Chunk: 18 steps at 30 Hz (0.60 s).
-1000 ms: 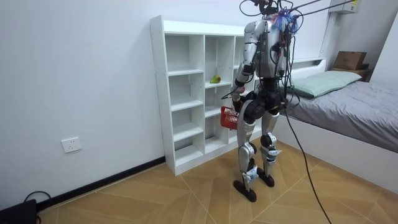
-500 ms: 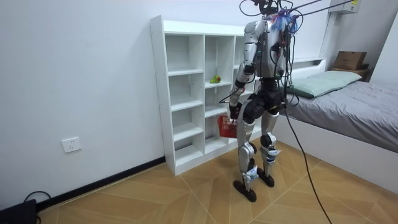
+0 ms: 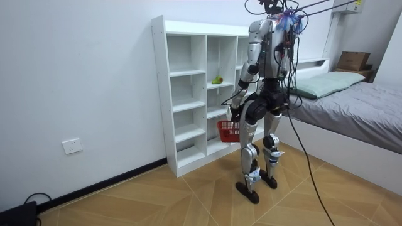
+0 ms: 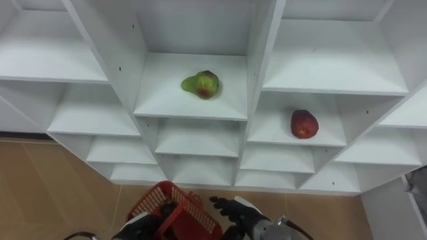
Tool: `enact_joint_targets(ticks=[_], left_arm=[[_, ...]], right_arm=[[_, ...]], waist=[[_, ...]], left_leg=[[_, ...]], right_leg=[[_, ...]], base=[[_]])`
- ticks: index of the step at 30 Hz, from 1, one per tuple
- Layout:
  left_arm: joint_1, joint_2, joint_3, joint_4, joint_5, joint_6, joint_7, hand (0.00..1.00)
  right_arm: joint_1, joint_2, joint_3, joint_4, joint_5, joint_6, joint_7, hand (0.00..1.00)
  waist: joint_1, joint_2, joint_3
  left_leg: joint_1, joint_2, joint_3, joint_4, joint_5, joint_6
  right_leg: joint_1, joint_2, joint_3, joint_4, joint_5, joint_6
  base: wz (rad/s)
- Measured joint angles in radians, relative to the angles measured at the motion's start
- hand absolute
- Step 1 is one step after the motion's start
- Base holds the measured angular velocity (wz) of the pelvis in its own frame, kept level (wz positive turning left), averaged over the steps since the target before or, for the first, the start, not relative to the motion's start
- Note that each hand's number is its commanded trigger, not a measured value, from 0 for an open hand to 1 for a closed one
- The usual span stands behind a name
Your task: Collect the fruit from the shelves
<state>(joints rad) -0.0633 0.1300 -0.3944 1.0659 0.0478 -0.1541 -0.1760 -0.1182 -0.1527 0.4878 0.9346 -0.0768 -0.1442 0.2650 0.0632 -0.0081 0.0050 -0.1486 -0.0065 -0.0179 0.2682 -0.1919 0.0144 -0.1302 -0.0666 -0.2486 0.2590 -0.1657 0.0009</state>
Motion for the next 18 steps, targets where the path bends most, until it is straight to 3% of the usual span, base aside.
enact_joint_targets(ticks=[7,13,15,18], left_arm=[[0.001,0.001,0.0,0.018,-0.018,0.0,0.02,1.0],[0.001,-0.002,0.055,0.044,-0.03,-0.001,0.019,1.0],[0.002,-0.003,0.075,0.053,-0.045,-0.001,0.019,1.0],[0.007,-0.003,0.119,0.072,-0.046,-0.001,0.02,1.0]], right_arm=[[0.001,-0.001,0.0,-0.002,-0.002,-0.001,0.001,0.0],[0.025,-0.017,0.0,-0.099,-0.008,-0.001,0.01,0.0],[0.027,-0.022,-0.004,-0.158,-0.016,0.0,0.01,0.0],[0.035,-0.021,-0.021,-0.243,-0.047,0.001,0.012,0.0]], waist=[[0.0,-0.002,0.0019],[0.001,-0.009,0.0044],[0.001,-0.02,0.0091],[0.006,-0.038,0.0099]], left_leg=[[0.015,0.0,0.001,-0.015,0.001,0.0],[0.016,0.001,0.001,-0.02,0.001,-0.001],[0.021,0.0,0.001,-0.026,0.001,-0.001],[0.028,0.0,0.001,-0.032,0.004,-0.001]], right_leg=[[0.012,0.001,0.0,-0.012,0.0,0.0],[0.013,0.002,0.0,-0.017,0.0,0.001],[0.013,0.002,0.001,-0.017,-0.001,0.001],[0.019,0.002,0.002,-0.02,-0.001,0.001]], base=[[0.0],[0.0],[0.0],[0.0]])
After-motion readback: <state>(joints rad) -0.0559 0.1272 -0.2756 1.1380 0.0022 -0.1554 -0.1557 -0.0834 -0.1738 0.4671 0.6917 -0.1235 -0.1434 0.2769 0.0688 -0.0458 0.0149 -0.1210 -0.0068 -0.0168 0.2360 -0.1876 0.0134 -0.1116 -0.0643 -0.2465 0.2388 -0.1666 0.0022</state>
